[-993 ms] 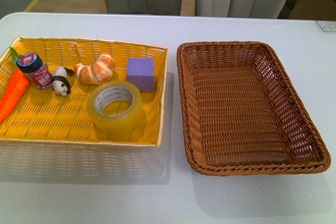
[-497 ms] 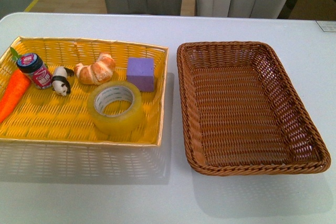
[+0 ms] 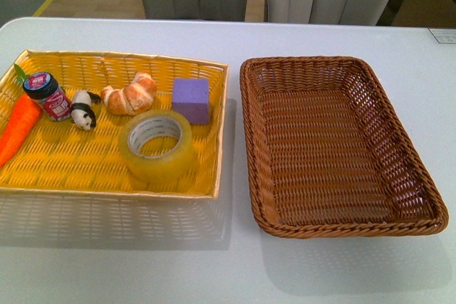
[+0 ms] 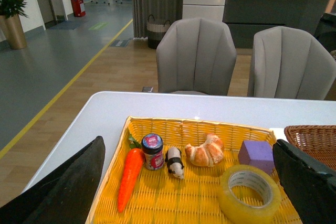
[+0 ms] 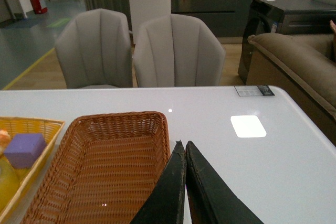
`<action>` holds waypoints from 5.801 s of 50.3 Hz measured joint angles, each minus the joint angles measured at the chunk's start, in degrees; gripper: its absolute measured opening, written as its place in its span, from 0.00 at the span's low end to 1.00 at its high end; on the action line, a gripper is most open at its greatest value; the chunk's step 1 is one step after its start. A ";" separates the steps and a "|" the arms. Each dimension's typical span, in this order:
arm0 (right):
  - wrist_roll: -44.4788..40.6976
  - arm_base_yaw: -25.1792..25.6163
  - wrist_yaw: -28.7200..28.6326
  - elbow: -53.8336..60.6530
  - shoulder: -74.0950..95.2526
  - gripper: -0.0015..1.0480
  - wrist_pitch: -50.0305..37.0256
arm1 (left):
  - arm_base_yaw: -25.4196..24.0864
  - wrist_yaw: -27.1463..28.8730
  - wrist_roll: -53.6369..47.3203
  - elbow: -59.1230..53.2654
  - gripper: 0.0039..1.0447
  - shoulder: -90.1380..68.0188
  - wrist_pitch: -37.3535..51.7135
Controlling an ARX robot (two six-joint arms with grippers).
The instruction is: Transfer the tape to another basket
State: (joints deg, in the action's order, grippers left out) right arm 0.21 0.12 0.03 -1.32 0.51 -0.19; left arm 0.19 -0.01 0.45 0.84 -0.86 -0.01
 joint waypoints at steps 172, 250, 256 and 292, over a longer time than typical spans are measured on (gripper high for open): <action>-0.02 -0.02 -0.02 0.00 -0.22 0.91 0.11 | 29.20 0.11 20.72 80.54 0.14 -123.75 -2.03; -0.02 -0.02 0.02 0.00 -0.22 0.91 0.11 | 20.44 2.12 24.46 33.38 0.87 -81.66 23.78; -0.02 -0.02 -0.15 0.00 -0.22 0.91 0.11 | 19.19 16.33 11.23 22.40 0.69 -78.07 48.06; -0.02 -0.02 -0.04 0.00 -0.24 0.91 0.11 | 5.64 5.53 0.33 1.36 0.01 -49.77 47.54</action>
State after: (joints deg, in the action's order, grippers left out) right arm 0.19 0.10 -0.01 -1.32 0.27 -0.08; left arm 5.82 5.52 0.78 2.20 -50.63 47.53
